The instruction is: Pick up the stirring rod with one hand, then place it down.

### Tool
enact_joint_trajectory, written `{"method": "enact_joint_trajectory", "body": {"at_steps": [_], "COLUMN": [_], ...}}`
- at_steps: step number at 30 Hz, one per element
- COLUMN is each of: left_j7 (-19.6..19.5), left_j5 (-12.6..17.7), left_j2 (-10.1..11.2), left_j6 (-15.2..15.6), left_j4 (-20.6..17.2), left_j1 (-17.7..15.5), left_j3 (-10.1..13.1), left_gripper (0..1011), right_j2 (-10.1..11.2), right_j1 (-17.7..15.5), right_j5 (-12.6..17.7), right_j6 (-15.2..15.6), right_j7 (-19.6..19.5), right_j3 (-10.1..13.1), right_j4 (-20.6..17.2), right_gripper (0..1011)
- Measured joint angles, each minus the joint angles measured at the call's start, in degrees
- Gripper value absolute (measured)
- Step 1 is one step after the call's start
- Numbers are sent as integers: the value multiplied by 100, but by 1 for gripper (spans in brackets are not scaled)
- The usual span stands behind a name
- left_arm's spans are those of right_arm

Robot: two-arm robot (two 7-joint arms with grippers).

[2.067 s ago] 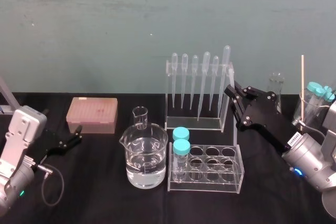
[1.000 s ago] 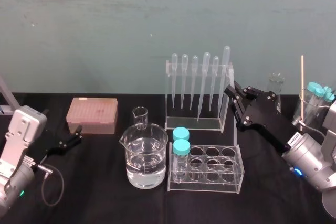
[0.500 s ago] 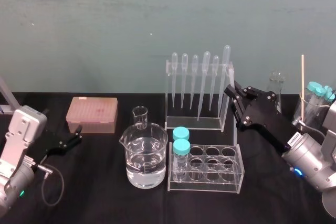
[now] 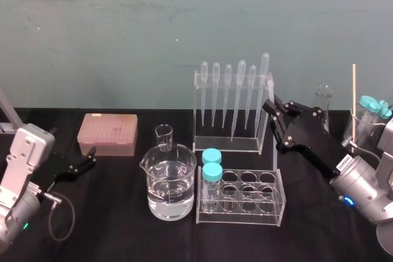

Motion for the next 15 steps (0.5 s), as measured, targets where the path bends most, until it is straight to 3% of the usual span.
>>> {"method": "enact_joint_trajectory", "body": {"at_steps": [15], "left_j7": [0], "left_j5": [0], "left_j2": [0], "left_j6": [0], "left_j4": [0], "left_j1": [0], "left_j3": [0], "left_gripper": [1000], "right_j2": [94], "right_j1": [-242], "right_j5": [-178], "right_j6": [251], "right_j7": [162], "right_j3": [33], "right_j4": [-290], "right_gripper": [68]}}
